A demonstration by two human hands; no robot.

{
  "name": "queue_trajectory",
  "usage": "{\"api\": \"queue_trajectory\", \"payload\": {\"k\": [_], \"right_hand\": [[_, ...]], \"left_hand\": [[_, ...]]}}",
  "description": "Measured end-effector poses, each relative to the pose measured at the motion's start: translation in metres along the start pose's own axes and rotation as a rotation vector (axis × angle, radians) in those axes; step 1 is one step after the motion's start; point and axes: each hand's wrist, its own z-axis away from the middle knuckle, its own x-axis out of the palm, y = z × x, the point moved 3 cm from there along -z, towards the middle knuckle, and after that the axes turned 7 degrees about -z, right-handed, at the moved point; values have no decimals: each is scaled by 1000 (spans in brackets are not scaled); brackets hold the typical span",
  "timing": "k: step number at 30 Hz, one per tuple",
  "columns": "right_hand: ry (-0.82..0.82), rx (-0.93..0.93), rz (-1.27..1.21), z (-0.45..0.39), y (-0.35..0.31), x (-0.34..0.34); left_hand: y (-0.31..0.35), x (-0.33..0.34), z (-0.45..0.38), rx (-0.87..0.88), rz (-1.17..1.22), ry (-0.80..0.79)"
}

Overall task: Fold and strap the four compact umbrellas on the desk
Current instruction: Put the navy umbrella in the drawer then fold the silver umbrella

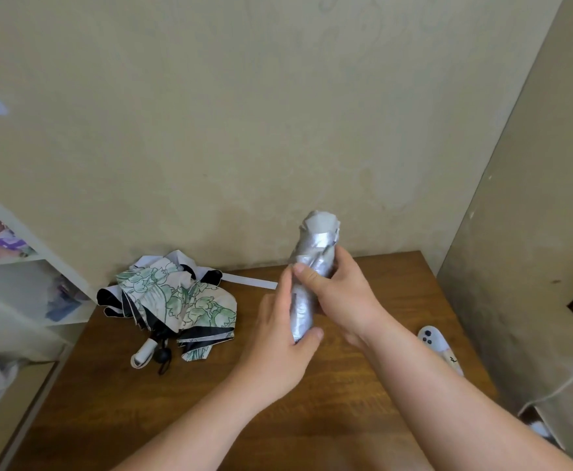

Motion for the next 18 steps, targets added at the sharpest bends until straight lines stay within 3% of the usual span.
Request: {"api": "queue_trajectory", "payload": {"k": [3, 5, 8, 11, 14, 16, 18], "right_hand": [[-81, 65, -241, -4, -2, -6], [-202, 129, -344, -4, -3, -9], [-286, 116, -333, -6, -2, -13], [-288, 55, -280, -8, -3, -16], [-357, 67, -334, -6, -4, -16], [-305, 100, -277, -9, 1, -19], [-86, 69, -52, -15, 3, -27]], "left_hand": [[-7, -6, 0, -122, 422, -73], [-11, -10, -3, -225, 584, -161], [-11, -14, -5, -325, 827, -261], [-3, -18, 2, -463, 1131, -494], [2, -17, 5, -437, 1060, -622], [1, -18, 0, -417, 990, -518], [-2, -23, -6, -384, 861, -365]]}}
